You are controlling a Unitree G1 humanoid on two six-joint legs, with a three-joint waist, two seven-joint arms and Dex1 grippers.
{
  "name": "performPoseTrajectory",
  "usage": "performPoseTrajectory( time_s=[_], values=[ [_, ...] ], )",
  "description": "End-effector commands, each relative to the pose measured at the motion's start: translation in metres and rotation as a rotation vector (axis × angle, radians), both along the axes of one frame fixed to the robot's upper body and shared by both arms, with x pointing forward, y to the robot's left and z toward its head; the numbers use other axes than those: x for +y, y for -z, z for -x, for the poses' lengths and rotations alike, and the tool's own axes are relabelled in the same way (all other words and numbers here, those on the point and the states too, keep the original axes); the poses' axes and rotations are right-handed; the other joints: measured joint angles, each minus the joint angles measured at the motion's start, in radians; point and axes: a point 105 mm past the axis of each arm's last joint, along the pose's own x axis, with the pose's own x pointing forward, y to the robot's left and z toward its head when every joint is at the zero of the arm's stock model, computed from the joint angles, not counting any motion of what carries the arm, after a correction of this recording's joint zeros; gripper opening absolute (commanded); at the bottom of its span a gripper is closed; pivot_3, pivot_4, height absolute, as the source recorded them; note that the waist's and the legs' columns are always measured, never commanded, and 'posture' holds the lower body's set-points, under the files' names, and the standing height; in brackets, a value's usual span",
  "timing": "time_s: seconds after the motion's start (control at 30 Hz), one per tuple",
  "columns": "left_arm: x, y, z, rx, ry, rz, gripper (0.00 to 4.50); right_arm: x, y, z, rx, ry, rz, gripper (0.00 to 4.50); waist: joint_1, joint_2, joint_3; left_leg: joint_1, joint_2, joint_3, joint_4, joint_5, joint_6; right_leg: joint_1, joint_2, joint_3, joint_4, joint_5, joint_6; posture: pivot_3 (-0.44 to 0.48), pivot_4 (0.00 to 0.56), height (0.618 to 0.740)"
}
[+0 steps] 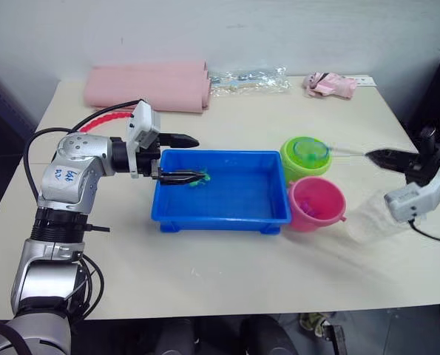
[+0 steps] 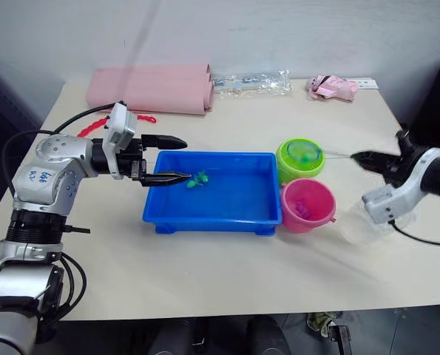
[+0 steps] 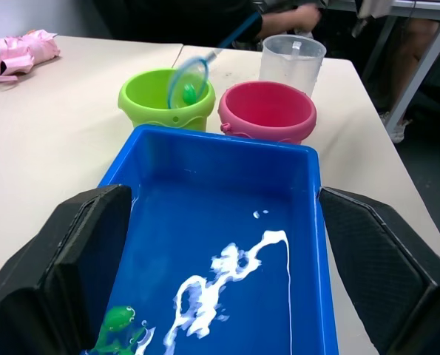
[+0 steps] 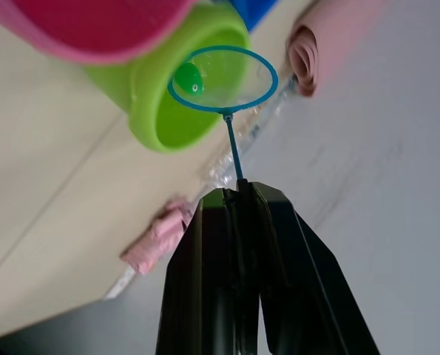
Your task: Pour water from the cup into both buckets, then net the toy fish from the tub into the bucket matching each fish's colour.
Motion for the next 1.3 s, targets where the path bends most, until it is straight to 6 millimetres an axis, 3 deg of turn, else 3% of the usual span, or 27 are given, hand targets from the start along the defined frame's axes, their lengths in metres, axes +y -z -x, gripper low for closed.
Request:
performPoseTrajectory(
  time_s=[0.03,0.13,0.33,0.47,0.63,0.8,0.97,1.1,1.2,1.3],
  values=[
    [-0.002,-0.009,0.002,-0.043,0.017,-0.002,4.4,0.0,-0.012,0.002,-0.028,-0.005,-0.011,0.0,0.001,0.0,0.0,0.0,0.0,-0.001,0.0,0.0,0.0,0.0,0.0,0.0,0.0,0.0,0.0,0.0,0.15,0.74],
    [-0.002,-0.009,0.002,-0.043,0.017,0.0,4.4,-0.004,-0.021,-0.001,-0.064,0.021,-0.029,0.0,0.001,0.0,0.0,-0.001,0.0,0.0,0.0,0.0,0.0,0.0,0.0,0.0,0.0,0.0,0.0,0.0,0.15,0.74],
    [-0.002,-0.008,0.003,-0.041,0.018,0.0,4.4,0.003,-0.003,0.007,0.012,-0.034,0.01,0.0,0.001,0.0,0.0,0.0,0.0,0.0,0.0,0.0,0.0,0.0,0.0,0.0,0.0,0.0,0.0,0.0,0.15,0.74],
    [-0.003,-0.008,0.003,-0.041,0.021,0.001,4.4,-0.006,-0.023,0.0,-0.062,0.02,-0.016,0.0,-0.001,0.0,0.0,0.0,0.0,0.0,0.0,0.0,0.0,0.0,0.0,0.0,0.0,0.0,0.0,0.0,0.15,0.74],
    [-0.004,-0.008,0.002,-0.043,0.023,0.001,4.4,-0.005,-0.03,-0.002,-0.079,0.014,-0.001,0.0,0.0,0.0,0.0,0.0,0.0,0.0,0.0,0.0,0.0,0.0,0.0,0.0,0.001,0.0,0.0,0.0,0.15,0.74],
    [-0.005,-0.008,0.001,-0.048,0.028,0.004,4.4,0.007,-0.003,0.005,0.024,-0.056,0.019,0.0,0.001,0.0,0.0,0.0,0.0,0.0,0.0,0.0,0.0,0.0,0.0,0.0,0.001,0.0,0.0,0.0,0.15,0.74],
    [-0.005,-0.008,0.001,-0.051,0.03,0.005,4.4,-0.004,-0.028,0.0,-0.058,0.007,-0.011,0.0,-0.001,0.0,0.0,0.0,0.0,0.0,0.001,0.0,0.0,0.0,0.0,0.0,0.001,0.0,0.0,0.0,0.15,0.74],
    [-0.005,-0.008,0.0,-0.054,0.029,0.002,4.4,-0.006,-0.035,-0.001,-0.081,0.008,0.004,0.0,-0.001,0.0,0.0,0.0,0.0,0.0,0.0,0.0,0.0,0.0,0.0,0.0,0.001,0.0,0.0,0.0,0.15,0.74],
    [-0.006,-0.008,0.001,-0.055,0.032,0.004,4.4,0.0,-0.029,-0.002,-0.064,-0.011,0.002,0.0,0.0,0.0,0.0,0.0,0.0,0.0,0.0,0.0,0.0,0.0,0.0,0.0,0.001,0.0,0.0,0.0,0.15,0.74],
    [-0.006,-0.008,0.001,-0.056,0.033,0.004,4.4,0.004,-0.01,0.001,-0.005,-0.037,0.019,0.0,0.001,0.0,0.0,0.0,0.0,0.0,0.001,0.0,0.0,0.0,0.0,0.0,0.001,0.0,0.0,0.0,0.15,0.74]
  ],
)
